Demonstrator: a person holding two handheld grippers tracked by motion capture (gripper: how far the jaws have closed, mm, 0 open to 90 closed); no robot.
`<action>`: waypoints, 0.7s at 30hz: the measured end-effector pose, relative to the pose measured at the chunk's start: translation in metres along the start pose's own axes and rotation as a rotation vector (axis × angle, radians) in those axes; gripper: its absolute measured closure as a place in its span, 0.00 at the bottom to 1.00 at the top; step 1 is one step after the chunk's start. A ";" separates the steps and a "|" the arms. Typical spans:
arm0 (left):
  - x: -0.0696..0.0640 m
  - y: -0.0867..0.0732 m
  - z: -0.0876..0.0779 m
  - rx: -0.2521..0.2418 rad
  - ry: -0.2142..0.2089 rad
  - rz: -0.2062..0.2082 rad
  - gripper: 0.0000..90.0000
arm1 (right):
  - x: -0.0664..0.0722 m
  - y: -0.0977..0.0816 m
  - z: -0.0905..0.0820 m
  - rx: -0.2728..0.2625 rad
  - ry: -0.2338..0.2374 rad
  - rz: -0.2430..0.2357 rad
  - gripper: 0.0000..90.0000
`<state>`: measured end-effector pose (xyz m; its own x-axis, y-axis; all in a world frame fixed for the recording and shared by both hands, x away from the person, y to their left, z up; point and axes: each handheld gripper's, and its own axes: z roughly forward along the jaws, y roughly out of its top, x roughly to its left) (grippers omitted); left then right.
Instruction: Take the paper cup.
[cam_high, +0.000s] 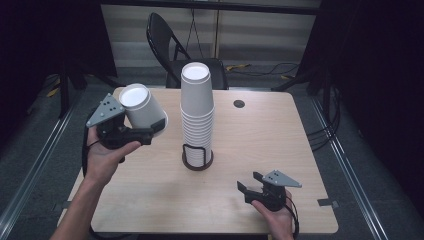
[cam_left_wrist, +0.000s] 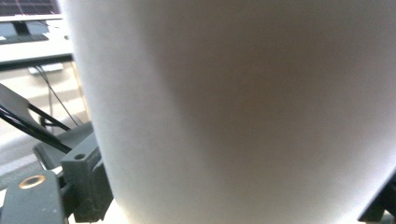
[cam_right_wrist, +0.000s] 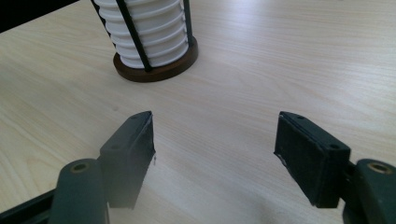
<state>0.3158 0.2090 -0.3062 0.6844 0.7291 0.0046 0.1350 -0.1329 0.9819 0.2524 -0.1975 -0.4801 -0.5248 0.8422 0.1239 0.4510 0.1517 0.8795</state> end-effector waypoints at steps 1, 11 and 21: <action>-0.004 -0.007 0.002 0.022 -0.001 -0.013 0.12 | 0.001 0.000 0.000 -0.002 0.003 -0.001 0.32; -0.023 -0.037 0.005 0.062 -0.061 -0.060 0.12 | 0.006 0.000 0.003 -0.052 0.018 0.043 0.35; -0.043 -0.056 0.016 0.117 -0.128 -0.093 0.12 | 0.015 0.004 0.003 -0.080 0.035 0.039 0.38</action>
<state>0.2902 0.1745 -0.3645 0.7498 0.6514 -0.1162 0.2786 -0.1514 0.9484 0.2485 -0.1832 -0.4761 -0.5339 0.8276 0.1734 0.4133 0.0766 0.9073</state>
